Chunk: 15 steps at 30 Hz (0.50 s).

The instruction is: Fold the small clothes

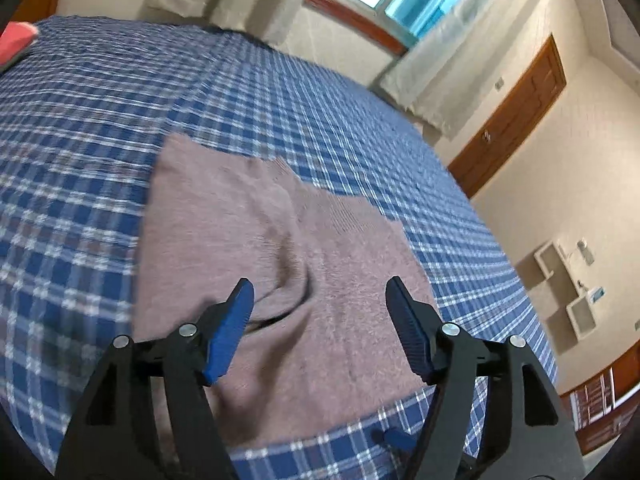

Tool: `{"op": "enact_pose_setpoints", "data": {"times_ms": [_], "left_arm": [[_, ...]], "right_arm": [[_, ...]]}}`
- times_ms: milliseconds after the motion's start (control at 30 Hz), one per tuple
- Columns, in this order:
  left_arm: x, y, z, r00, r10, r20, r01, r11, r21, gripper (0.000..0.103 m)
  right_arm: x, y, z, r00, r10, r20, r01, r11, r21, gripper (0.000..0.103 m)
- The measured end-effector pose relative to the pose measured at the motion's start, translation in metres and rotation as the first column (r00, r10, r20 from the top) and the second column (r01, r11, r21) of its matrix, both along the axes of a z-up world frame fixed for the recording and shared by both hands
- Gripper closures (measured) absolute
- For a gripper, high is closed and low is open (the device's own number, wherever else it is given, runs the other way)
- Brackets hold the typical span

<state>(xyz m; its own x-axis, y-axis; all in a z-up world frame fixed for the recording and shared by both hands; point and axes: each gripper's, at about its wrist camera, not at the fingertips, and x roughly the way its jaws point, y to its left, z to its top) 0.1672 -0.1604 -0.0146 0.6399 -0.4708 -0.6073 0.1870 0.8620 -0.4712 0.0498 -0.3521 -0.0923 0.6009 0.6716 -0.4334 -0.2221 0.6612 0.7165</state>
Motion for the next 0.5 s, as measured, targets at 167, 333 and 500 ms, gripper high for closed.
{"op": "enact_pose_setpoints", "data": {"times_ms": [167,333,500], "left_arm": [[-0.026,0.048,0.0,0.995,0.096,0.027,-0.094,0.993,-0.065,0.031],[-0.04,0.088,-0.021,0.985,0.172,0.002,-0.171,0.981,-0.094,0.031],[-0.042,0.1,-0.047,0.979,0.201,-0.033,-0.203,0.977,-0.065,0.031]], "right_arm": [[0.001,0.001,0.0,1.0,0.0,0.001,0.0,1.0,-0.015,0.018],[0.001,0.002,0.0,1.0,-0.001,-0.001,0.001,1.0,-0.021,0.018],[0.003,0.002,0.001,1.0,-0.007,-0.02,0.007,1.0,-0.006,0.018]]}}
